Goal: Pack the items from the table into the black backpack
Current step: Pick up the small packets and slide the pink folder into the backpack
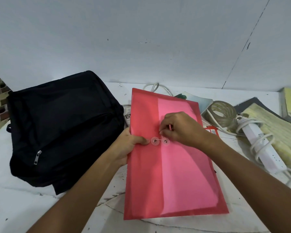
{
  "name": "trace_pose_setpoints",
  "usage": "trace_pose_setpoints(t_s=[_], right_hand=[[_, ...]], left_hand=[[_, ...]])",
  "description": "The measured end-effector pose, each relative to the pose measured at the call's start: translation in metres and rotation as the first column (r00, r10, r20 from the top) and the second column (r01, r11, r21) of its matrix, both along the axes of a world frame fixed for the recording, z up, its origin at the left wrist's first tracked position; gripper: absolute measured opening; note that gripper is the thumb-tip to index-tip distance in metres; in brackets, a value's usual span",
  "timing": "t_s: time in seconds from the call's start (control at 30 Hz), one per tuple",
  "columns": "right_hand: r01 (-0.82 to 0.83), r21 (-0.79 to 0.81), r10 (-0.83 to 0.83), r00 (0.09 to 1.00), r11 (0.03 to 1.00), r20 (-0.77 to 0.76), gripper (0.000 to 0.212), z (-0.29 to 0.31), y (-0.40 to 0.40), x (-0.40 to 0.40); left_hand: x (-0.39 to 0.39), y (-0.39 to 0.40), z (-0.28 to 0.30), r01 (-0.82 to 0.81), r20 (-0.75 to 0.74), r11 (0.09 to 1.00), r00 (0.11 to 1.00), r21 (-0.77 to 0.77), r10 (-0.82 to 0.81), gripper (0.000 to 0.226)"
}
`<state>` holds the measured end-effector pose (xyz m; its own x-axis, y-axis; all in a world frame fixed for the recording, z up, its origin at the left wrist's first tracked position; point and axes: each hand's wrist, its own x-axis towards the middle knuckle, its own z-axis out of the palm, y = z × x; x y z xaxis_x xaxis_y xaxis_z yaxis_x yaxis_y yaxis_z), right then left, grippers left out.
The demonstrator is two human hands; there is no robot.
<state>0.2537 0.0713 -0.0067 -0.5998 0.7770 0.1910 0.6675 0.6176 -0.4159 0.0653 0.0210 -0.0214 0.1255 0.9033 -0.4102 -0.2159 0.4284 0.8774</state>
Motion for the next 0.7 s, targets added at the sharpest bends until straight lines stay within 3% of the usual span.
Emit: trace_pose_setpoints(t_s=[0.17,0.4,0.47,0.53,0.7], right_hand=[[0.097,-0.037,-0.101,0.989,0.995,-0.108,0.010,-0.015,-0.005,0.019],[0.007,0.298,-0.055,0.987,0.955,0.154,0.019,-0.022,-0.041,0.012],[-0.035,0.331,-0.042,0.973,0.943,0.225,0.010,-0.019,-0.046,0.006],[-0.060,0.350,-0.036,0.964,0.935,0.263,0.018,-0.014,-0.047,0.002],[-0.154,0.312,0.083,0.970,0.938,0.228,0.011,0.000,-0.031,-0.005]], left_hand=[[-0.006,0.000,0.002,-0.052,0.038,0.998,0.998,-0.018,0.052,0.034],[0.003,0.006,0.000,-0.139,0.046,0.988,0.989,-0.060,0.142,0.035],[0.008,0.008,-0.001,-0.149,0.019,0.987,0.989,-0.052,0.150,0.032],[0.012,0.007,0.000,-0.132,0.001,0.991,0.991,-0.030,0.132,0.033],[0.016,0.000,0.006,-0.018,0.000,1.000,1.000,-0.022,0.018,0.037]])
